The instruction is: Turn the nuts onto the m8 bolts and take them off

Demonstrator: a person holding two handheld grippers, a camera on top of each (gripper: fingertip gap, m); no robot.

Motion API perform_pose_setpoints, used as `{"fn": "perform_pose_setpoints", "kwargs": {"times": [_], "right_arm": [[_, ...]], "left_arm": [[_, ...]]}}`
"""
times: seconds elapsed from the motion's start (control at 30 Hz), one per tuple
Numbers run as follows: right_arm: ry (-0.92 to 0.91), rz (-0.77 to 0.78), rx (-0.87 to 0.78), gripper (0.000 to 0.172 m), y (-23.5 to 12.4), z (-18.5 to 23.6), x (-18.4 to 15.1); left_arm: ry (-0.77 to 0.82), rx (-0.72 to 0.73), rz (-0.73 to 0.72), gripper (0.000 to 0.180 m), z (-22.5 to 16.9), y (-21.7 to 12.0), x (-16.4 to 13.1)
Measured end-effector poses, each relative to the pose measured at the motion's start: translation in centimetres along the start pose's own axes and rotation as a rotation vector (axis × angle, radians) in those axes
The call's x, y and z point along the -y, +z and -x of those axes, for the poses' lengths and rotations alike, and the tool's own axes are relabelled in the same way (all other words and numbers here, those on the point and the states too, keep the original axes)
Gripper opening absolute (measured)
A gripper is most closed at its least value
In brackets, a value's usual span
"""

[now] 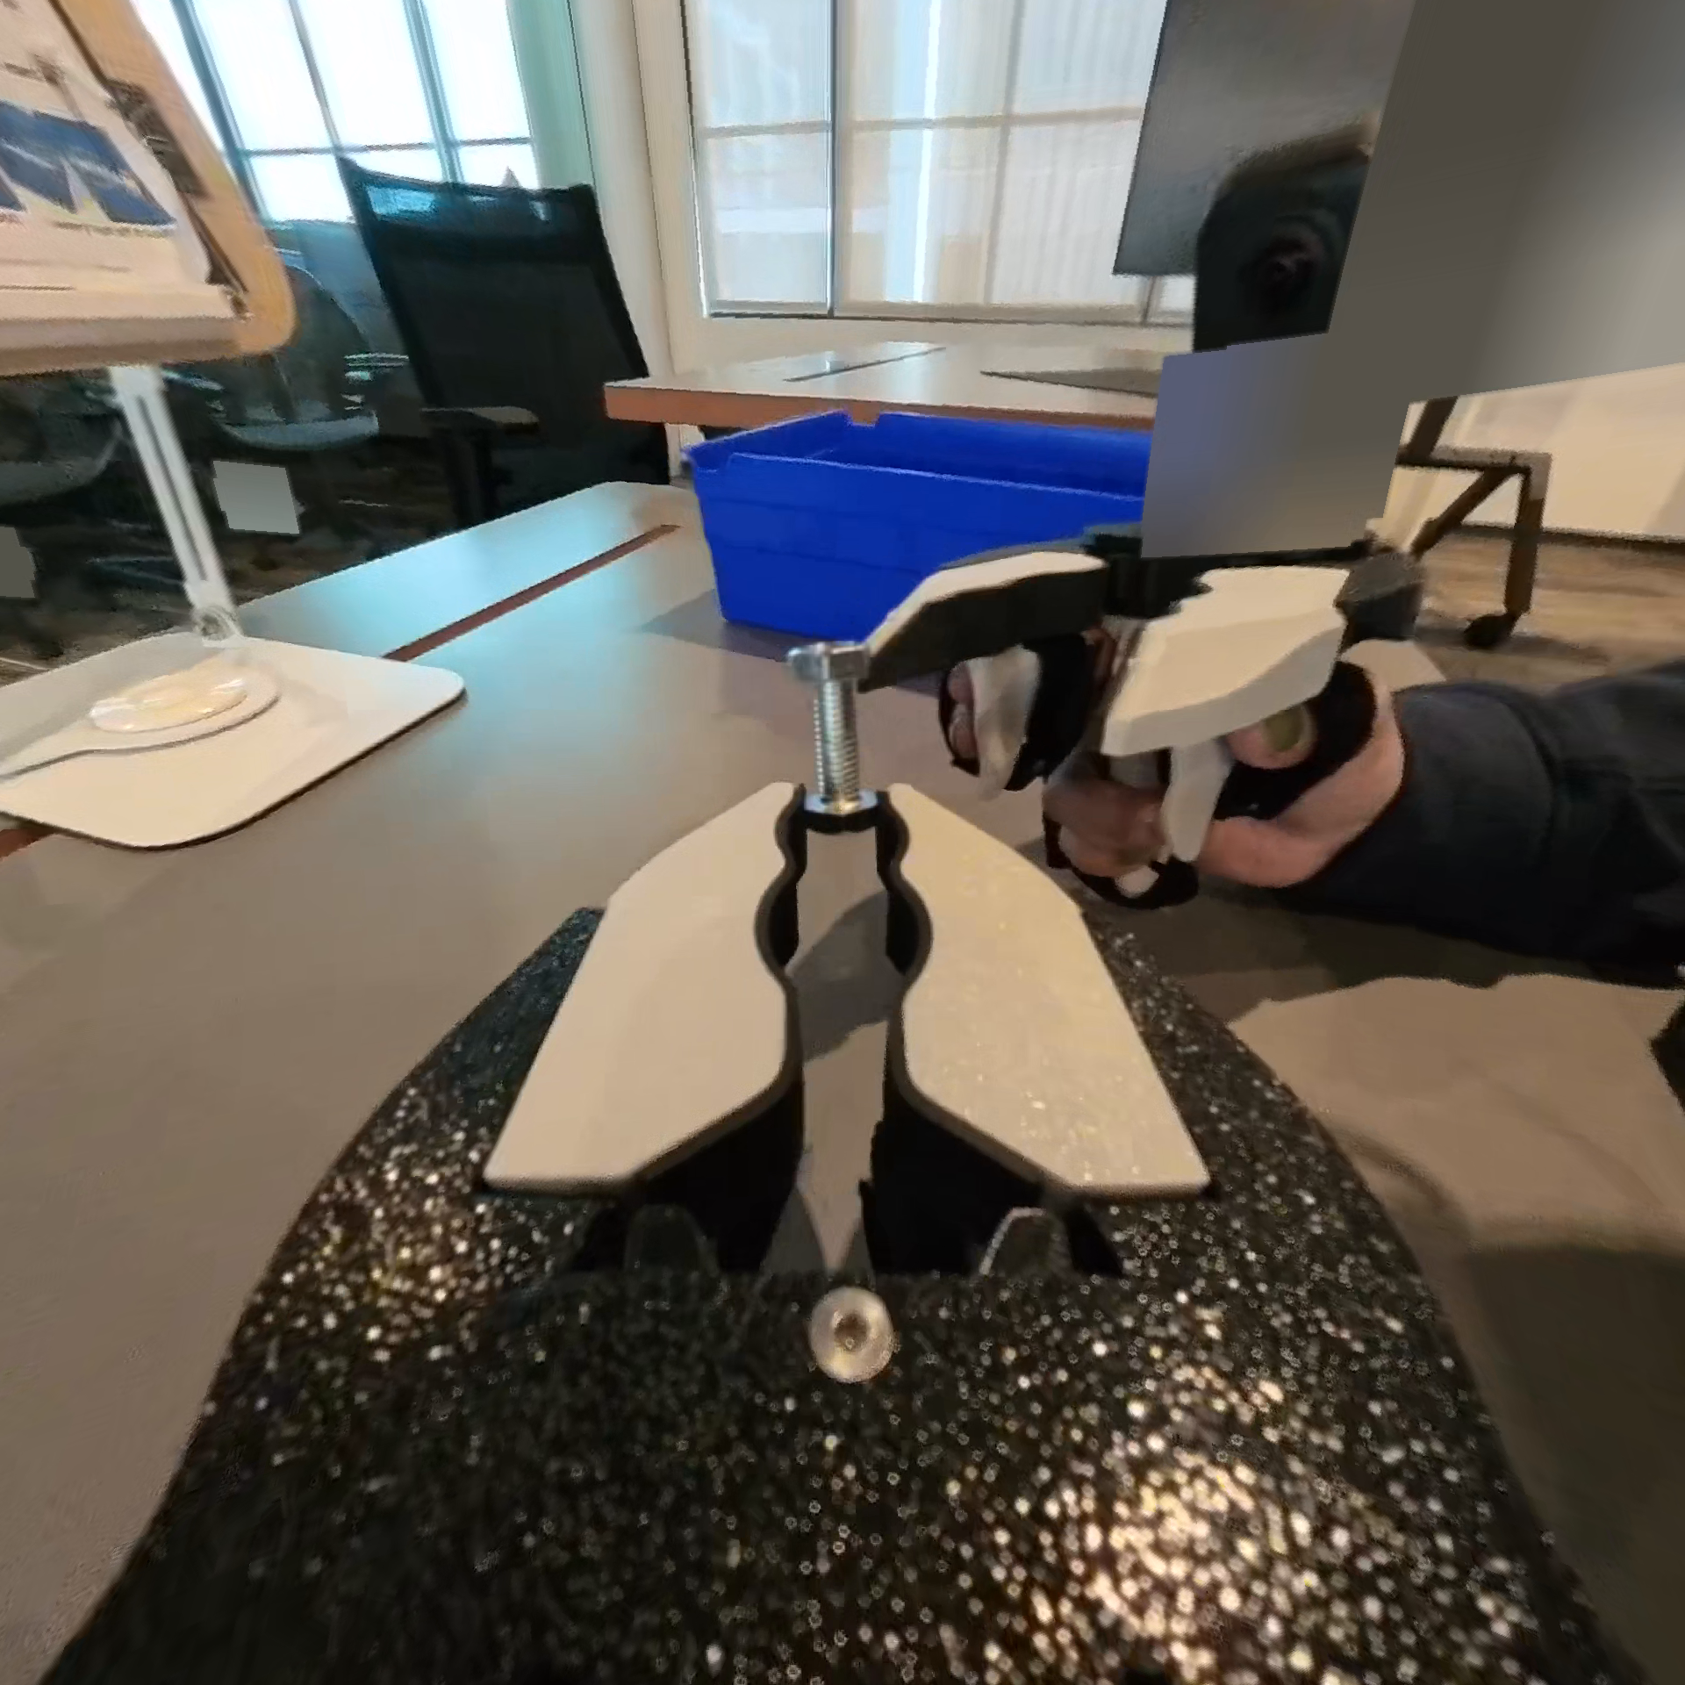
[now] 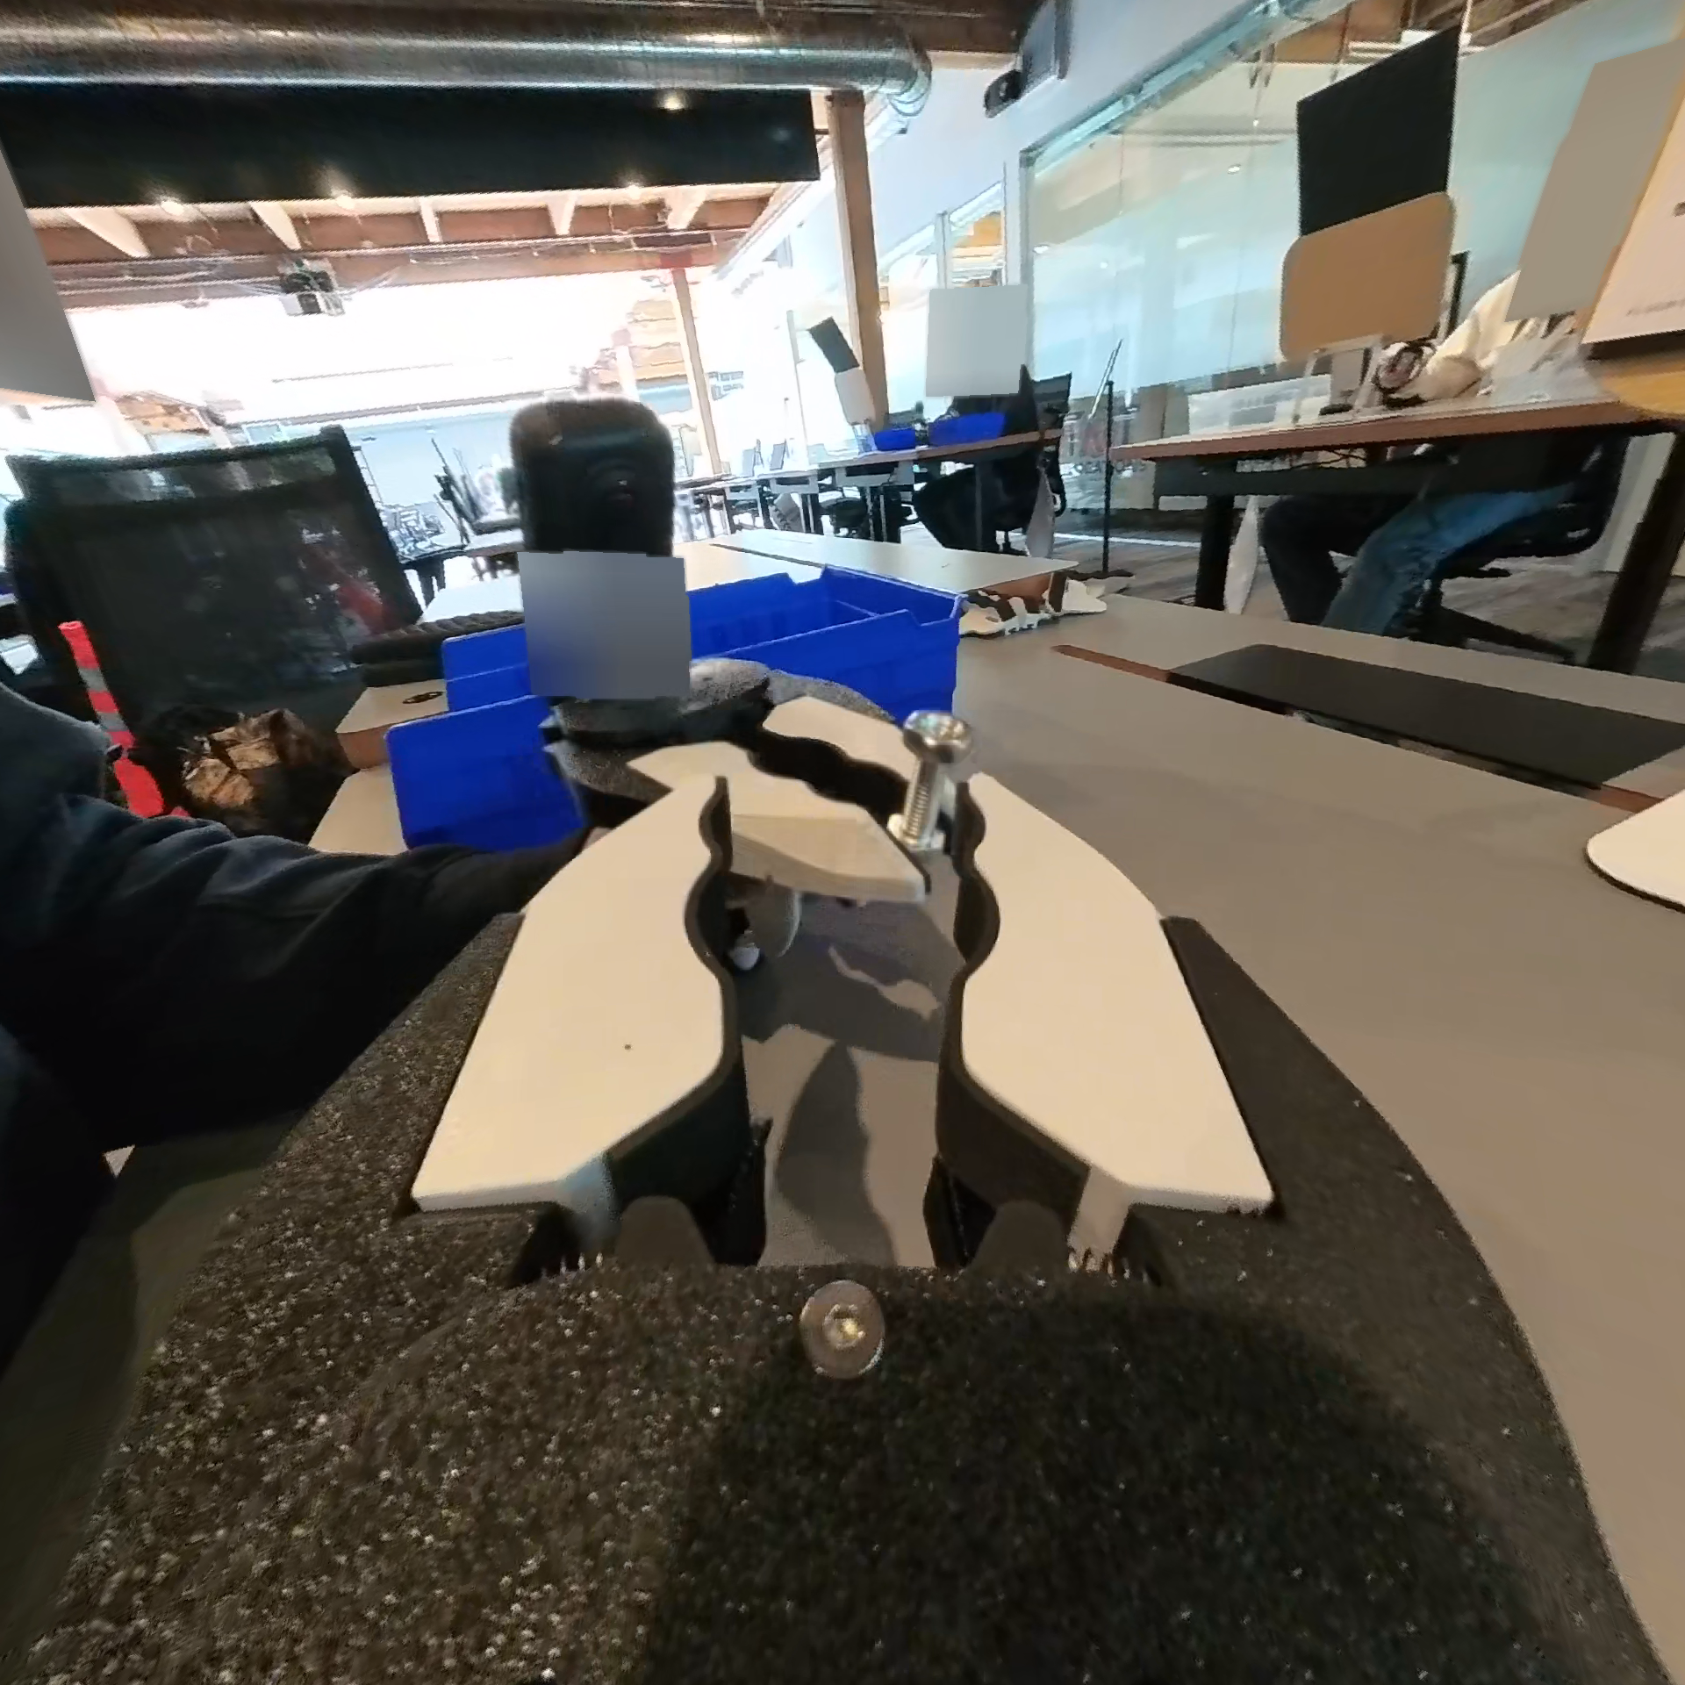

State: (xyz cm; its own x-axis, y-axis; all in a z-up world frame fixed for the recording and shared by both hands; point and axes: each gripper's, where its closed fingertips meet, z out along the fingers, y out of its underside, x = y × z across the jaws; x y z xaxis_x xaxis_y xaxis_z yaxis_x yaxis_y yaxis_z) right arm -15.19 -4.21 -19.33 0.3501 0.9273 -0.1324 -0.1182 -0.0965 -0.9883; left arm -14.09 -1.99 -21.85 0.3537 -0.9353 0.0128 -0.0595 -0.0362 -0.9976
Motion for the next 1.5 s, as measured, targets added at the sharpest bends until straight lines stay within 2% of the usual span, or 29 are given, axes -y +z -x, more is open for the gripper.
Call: {"fn": "perform_pose_setpoints", "kwargs": {"times": [0.1, 0.2, 0.27, 0.3, 0.37, 0.43, 0.47, 0.6, 0.77, 0.83, 0.9, 1.0, 1.03, 1.33, 1.5], "right_arm": [[0.002, -0.015, -0.027, 0.053, 0.0, -0.4, 0.1], [0.004, -0.029, 0.020, 0.055, 0.2, 0.3, 0.2], [-0.004, -0.020, 0.062, 0.054, 0.3, 1.0, 0.1], [-0.015, -0.011, 0.079, 0.049, 0.3, 1.3, 0.0], [-0.034, 0.006, 0.047, 0.054, 0.2, 0.8, -0.1], [-0.024, -0.015, 0.057, 0.045, -0.1, 0.7, 0.2], [-0.011, -0.023, 0.047, 0.046, -0.2, 0.5, 0.4], [0.003, -0.029, 0.041, 0.054, 0.0, 0.4, 0.3], [-0.008, -0.019, 0.090, 0.055, 0.3, 1.3, 0.0], [-0.020, -0.015, 0.105, 0.051, 0.3, 1.6, 0.0], [-0.019, -0.008, 0.073, 0.057, 0.3, 1.1, -0.1], [0.017, -0.027, 0.085, 0.044, -0.2, 0.7, 0.2], [0.025, -0.029, 0.074, 0.046, -0.2, 0.5, 0.2], [0.009, -0.018, 0.065, 0.050, 0.2, 0.6, -0.2], [-0.018, -0.013, 0.083, 0.048, 0.3, 1.2, -0.3]], "left_arm": [[-0.011, -0.089, -0.018, 0.014, -1.2, 0.0, 0.3], [0.023, -0.199, 0.036, 0.014, -3.6, 0.9, -0.3], [0.026, -0.222, 0.051, 0.014, -4.3, 1.4, -0.5], [0.022, -0.208, 0.046, 0.014, -4.0, 1.3, -0.4], [0.000, -0.129, 0.024, 0.014, -2.2, 0.7, -0.1], [-0.056, -0.046, -0.014, 0.014, 0.0, -0.5, 0.3], [-0.075, -0.040, -0.029, 0.014, 0.5, -1.0, 0.5], [-0.047, -0.146, -0.009, 0.014, -1.6, -0.3, 0.4], [-0.034, -0.264, 0.052, 0.014, -4.5, 1.2, -0.5], [-0.034, -0.240, 0.051, 0.014, -4.2, 1.2, -0.4], [-0.036, -0.164, 0.037, 0.014, -2.8, 0.8, -0.2], [-0.082, -0.032, -0.012, 0.014, -0.1, -0.4, 0.4], [-0.091, -0.020, -0.019, 0.014, 0.2, -0.6, 0.5], [-0.013, -0.187, 0.057, 0.014, -3.8, 1.2, -0.3], [-0.011, -0.172, 0.063, 0.014, -3.6, 1.3, -0.4]]}}
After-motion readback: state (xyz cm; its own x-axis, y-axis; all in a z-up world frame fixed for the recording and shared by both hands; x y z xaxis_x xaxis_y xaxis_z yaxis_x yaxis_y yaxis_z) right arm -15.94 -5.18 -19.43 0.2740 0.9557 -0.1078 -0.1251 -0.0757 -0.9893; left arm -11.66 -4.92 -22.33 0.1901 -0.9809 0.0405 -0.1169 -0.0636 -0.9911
